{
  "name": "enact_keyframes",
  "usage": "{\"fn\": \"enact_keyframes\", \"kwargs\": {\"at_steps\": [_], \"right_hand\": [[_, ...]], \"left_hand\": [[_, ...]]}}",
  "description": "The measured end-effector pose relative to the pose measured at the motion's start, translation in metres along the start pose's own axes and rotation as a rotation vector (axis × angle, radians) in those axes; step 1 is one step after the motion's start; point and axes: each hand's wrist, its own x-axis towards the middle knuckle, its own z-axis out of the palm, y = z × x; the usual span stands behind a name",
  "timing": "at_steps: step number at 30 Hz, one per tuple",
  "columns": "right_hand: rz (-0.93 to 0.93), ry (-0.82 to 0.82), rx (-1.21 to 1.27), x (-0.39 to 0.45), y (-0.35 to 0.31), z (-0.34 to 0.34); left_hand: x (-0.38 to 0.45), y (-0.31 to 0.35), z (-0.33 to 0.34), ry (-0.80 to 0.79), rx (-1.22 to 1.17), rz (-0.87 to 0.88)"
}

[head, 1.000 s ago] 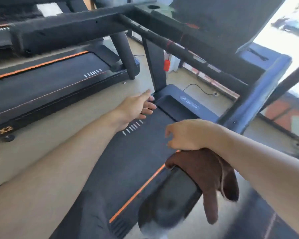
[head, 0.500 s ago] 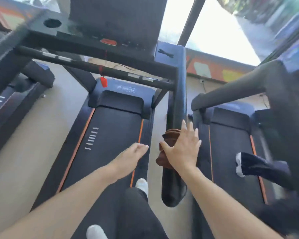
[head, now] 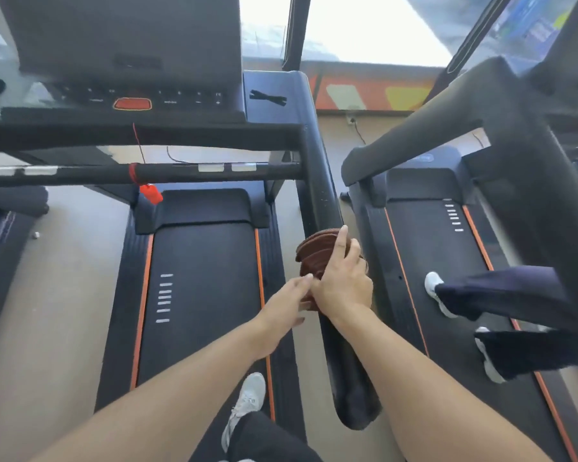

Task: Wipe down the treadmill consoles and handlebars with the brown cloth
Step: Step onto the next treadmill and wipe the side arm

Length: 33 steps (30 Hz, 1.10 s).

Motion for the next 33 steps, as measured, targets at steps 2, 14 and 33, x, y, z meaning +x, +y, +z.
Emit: {"fn": "enact_keyframes", "kwargs": {"at_steps": [2, 14, 33], "right_hand": [[-0.041, -0.003, -0.008, 0.024, -0.007, -0.004], [-0.131, -0.111, 0.194, 0.200, -0.061, -0.034], [0.174, -0.358, 0.555, 0.004, 0.029, -0.015]], "left_hand": [[0.018, 0.018, -0.009, 0.037, -0.010, 0.006], [0.038, 0.091, -0.097, 0.111, 0.097, 0.044], [0.036, 0.062, -0.085, -0.189, 0.204, -0.046]]}}
